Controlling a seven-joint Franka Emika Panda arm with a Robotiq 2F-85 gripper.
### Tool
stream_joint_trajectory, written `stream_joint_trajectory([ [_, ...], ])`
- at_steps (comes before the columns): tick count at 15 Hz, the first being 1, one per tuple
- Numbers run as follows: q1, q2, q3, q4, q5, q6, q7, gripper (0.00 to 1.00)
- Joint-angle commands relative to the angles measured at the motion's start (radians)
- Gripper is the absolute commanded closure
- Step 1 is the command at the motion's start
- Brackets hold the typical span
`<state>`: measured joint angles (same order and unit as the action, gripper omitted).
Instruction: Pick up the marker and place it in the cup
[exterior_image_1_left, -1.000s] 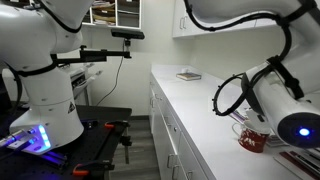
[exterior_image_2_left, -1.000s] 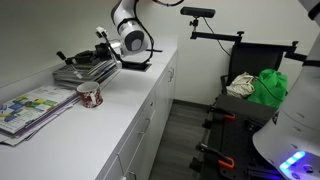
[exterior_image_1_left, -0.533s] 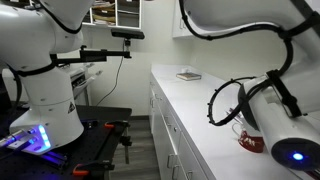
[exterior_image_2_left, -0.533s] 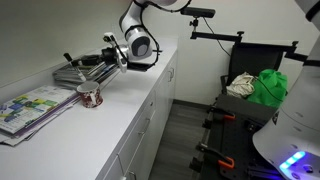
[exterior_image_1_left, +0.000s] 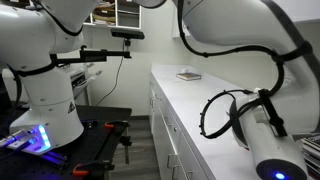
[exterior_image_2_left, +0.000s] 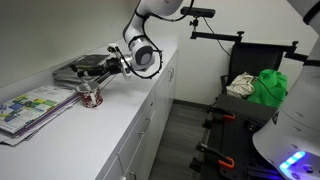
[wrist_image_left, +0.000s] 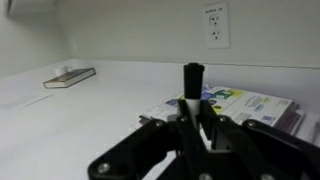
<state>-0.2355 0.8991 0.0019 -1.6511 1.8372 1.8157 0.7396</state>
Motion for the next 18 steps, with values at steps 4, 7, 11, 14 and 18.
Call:
stream_joint_trajectory([
  [4, 0.005, 0.038, -0.017, 0.028, 0.004, -0.017, -0.055, 0.95],
  [7, 0.004, 0.041, -0.019, 0.033, 0.004, -0.012, -0.063, 0.95],
  [11, 0.006, 0.031, -0.022, 0.033, 0.006, -0.002, -0.07, 0.43],
  [14, 0.007, 0.018, -0.023, 0.035, 0.003, 0.0, -0.075, 0.2],
  [18, 0.011, -0.007, -0.023, 0.033, -0.003, -0.001, -0.103, 0.0],
])
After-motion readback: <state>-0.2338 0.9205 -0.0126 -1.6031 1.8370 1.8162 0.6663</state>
